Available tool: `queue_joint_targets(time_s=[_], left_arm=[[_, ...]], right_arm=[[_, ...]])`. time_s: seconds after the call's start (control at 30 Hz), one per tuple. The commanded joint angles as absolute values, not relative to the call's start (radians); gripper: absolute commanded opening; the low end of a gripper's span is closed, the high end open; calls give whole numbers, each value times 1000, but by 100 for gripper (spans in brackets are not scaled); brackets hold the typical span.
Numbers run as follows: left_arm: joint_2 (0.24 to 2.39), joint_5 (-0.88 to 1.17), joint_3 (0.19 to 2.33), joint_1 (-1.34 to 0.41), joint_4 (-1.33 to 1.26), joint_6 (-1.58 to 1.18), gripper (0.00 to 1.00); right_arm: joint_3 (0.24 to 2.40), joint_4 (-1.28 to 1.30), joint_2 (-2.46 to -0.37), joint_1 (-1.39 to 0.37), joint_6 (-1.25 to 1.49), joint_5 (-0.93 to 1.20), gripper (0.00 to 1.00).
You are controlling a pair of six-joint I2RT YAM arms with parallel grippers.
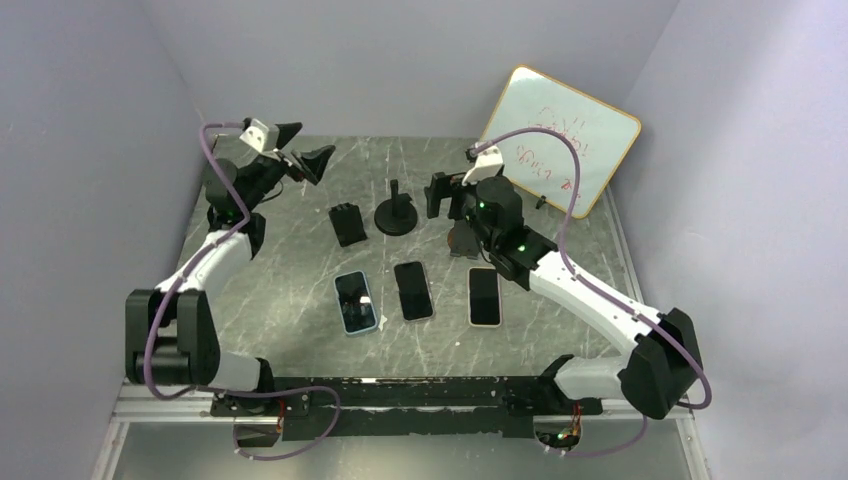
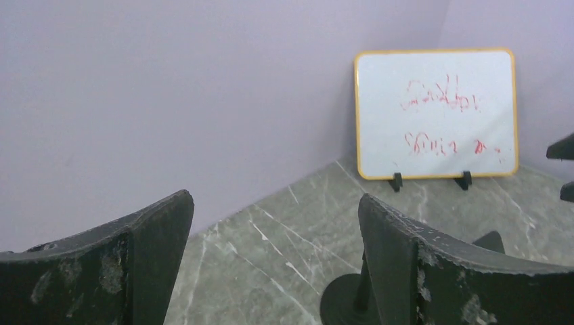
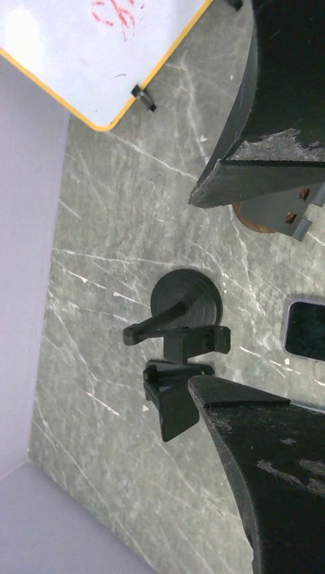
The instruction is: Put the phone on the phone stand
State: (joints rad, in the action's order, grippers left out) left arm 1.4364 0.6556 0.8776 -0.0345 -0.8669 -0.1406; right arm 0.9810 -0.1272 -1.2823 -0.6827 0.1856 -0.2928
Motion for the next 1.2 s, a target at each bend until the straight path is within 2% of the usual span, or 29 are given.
queue_joint_targets(time_s=[0.0,0.37,0.5,0.6,0.77,0.9,1.17], left_arm=[[1376,524,805,-44,-884,-188,96],[1315,525,765,-49,-825,-181,96],[1318,525,762,-48,-828,-185,96],[1308,499,738,-46,-851,-193,96],[1325,488,736,-41,-858,-209,96],[1343,491,726,-42,-907,-249,96],[1339,481,739,-38,-842,-211,96]], right_arm=[[944,-157,-1240,-683,243,-376,100],[945,89,-1221,-681,263,-289,100],[876,139,-1211,-691,349,-176,100],[835,231,-1212,-724,430,-254,100],[909,455,-1356,-803,516,-364,100],[956,462,-1479,-886,540,-374,100],[1010,411,-1649,-907,560,-296,100]])
